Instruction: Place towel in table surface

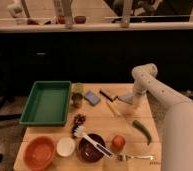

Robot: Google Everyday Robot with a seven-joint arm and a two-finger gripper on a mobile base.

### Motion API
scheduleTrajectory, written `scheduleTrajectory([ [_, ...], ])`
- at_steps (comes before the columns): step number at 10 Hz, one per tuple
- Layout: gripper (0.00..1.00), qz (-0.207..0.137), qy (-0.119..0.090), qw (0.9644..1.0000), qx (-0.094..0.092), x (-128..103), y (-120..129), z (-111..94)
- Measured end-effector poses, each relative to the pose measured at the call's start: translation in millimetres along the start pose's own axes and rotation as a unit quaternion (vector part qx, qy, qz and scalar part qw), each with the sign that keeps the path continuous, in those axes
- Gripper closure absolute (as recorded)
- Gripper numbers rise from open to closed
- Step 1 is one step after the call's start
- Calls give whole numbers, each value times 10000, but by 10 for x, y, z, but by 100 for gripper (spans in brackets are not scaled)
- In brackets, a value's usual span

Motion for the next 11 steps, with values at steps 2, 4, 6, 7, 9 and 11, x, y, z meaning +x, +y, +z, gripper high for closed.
scheduleTrajectory([
  [2,20,-47,20,10000,-69,-5,-25,73],
  [4,20,-113,19,9998,-152,-28,-36,126],
  [6,20,-197,33,9995,-247,-28,-40,180],
  [7,20,-228,27,9993,-283,-32,-38,193],
  [9,22,-429,-30,9979,-484,-54,-15,238],
  [11,36,-613,-31,9964,-578,-85,-2,247],
])
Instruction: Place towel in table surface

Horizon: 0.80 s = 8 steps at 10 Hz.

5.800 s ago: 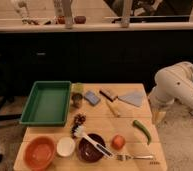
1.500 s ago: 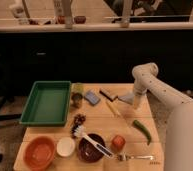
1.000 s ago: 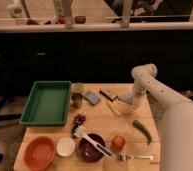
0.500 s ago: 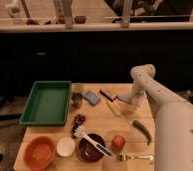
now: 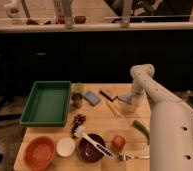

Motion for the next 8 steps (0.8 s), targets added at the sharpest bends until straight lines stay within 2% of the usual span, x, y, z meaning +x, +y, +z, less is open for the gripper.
scheduleTrajectory([
  [6,97,-171,-76,9998,-88,-4,11,-64],
  [8,100,-200,-94,9997,-69,6,7,-115],
])
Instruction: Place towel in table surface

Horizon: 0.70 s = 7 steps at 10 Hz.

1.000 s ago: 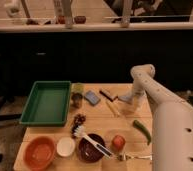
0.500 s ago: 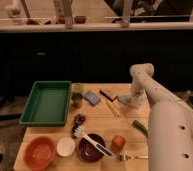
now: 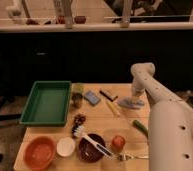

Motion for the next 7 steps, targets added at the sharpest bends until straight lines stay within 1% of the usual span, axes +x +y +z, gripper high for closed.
scheduleTrajectory([
  [1,100,-27,-7,10000,25,1,1,-50],
  [2,100,-83,-21,9999,89,0,6,-164],
  [4,100,-208,-57,9995,229,5,45,-465],
  [6,100,-359,-142,9984,420,3,108,-759],
  [7,100,-492,-189,9974,494,-27,208,-880],
])
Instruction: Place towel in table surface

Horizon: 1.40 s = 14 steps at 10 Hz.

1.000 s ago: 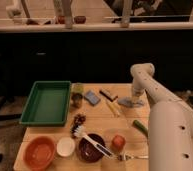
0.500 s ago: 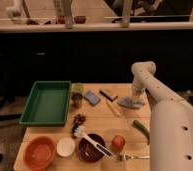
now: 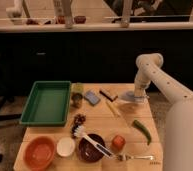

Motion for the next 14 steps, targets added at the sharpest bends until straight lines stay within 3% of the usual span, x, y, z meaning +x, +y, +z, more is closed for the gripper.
scheduleTrajectory([
  [4,100,-734,-119,9972,84,-533,327,-188],
  [8,100,-1599,-298,9866,134,-1218,790,-392],
  [10,100,-1852,-242,9822,195,-1511,994,-438],
  [12,100,-1753,-70,9842,232,-1749,1148,-405],
  [14,100,-1358,38,9906,179,-1806,1248,-368],
])
